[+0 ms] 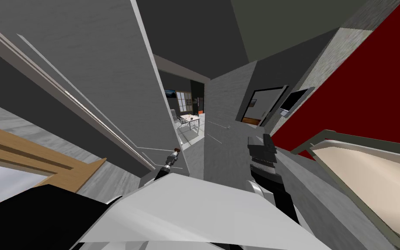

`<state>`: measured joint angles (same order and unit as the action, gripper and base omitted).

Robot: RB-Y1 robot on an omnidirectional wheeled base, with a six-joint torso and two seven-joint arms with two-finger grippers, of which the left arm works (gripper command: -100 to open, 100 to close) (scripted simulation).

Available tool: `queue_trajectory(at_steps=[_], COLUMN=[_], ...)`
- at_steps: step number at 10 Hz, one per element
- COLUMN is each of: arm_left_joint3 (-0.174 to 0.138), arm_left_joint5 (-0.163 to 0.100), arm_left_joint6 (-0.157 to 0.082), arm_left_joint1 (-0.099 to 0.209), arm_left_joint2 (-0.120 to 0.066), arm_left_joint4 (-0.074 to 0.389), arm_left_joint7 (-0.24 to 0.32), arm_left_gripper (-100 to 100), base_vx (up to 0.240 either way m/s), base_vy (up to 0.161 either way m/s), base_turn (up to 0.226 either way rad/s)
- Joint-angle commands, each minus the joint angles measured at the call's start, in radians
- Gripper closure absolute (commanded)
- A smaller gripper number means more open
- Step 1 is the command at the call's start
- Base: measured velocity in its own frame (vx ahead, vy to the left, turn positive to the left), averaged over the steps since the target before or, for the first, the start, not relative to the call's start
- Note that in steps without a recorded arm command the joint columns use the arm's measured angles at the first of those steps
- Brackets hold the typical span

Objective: Pull the door open

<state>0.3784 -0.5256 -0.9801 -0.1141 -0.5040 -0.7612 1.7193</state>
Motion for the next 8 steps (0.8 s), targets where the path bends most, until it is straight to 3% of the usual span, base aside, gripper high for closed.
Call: queue_trajectory(at_steps=[1,2,3,4,8], arm_left_joint3=[0.000,0.014,0.019,0.028,0.049], arm_left_joint5=[0.000,0.015,0.020,0.031,0.056], arm_left_joint6=[0.000,-0.035,-0.048,-0.077,-0.143], arm_left_joint1=[0.000,-0.020,-0.026,-0.040,-0.069], arm_left_joint2=[0.000,-0.013,-0.018,-0.028,-0.052], arm_left_joint4=[0.000,0.011,0.015,0.024,0.044], arm_left_joint7=[0.000,0.024,0.032,0.049,0.089], arm_left_gripper=[100,100,100,100,100], base_vx=[-0.105,-0.118,-0.156,-0.170,-0.111], base_vy=[0.020,0.030,0.053,0.042,0.042], base_turn=[-0.017,-0.097,-0.096,-0.105,-0.069])
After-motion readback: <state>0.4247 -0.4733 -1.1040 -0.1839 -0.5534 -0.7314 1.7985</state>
